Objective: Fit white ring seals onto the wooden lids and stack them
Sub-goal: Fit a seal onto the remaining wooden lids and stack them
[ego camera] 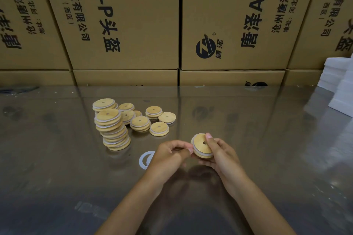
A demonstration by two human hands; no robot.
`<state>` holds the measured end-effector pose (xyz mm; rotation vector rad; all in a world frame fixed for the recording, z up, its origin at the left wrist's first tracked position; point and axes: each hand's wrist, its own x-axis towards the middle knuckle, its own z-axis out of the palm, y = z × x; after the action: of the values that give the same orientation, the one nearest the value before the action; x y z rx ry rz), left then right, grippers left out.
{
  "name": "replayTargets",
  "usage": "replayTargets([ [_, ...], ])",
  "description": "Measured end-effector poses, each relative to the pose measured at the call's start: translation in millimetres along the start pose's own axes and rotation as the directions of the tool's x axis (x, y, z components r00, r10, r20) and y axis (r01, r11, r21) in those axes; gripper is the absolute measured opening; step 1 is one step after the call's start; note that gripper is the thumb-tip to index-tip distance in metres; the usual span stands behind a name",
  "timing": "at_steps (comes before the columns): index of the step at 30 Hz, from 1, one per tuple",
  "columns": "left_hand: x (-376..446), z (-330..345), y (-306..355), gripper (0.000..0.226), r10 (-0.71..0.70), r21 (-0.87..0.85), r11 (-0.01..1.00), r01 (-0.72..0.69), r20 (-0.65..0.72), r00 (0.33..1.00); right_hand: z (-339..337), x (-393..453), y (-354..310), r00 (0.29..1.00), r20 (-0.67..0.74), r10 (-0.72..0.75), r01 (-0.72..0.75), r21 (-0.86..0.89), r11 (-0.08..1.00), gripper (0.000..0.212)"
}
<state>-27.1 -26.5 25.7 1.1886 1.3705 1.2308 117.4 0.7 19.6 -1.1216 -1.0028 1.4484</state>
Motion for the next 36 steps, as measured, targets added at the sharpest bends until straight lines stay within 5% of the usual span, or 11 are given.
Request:
replayTargets([
  [12,-4,5,-3,0.01,-0.063,-0.05,0.996,0.067,0.089,0.994,3,-2,2,0.998,0.03,-0.054,0.056,-0.042,0.998,0.041],
  [20,6,-1,-3,0.007,0.097,0.057,0.995,-0.085,-0.268,0.958,9,-3,1,0.993,0.106,-0.048,0.069,-0.201,0.977,0.019],
  [27,17,-11,-7,0.03,0.105,0.042,0.994,-0.097,-0.28,0.954,11,2,13,0.978,0.182,-0.106,0.171,-0.396,0.902,0.009],
  [33,18,-13,-12,0.032,0.273,0.299,0.933,-0.201,-0.221,0.936,8,6,18,0.976,0.189,-0.109,0.184,-0.448,0.875,0.011],
  [36,15,-15,-19,0.026,0.416,0.559,0.765,-0.319,-0.051,0.908,7,7,19,0.974,0.195,-0.115,0.192,-0.444,0.875,0.012],
])
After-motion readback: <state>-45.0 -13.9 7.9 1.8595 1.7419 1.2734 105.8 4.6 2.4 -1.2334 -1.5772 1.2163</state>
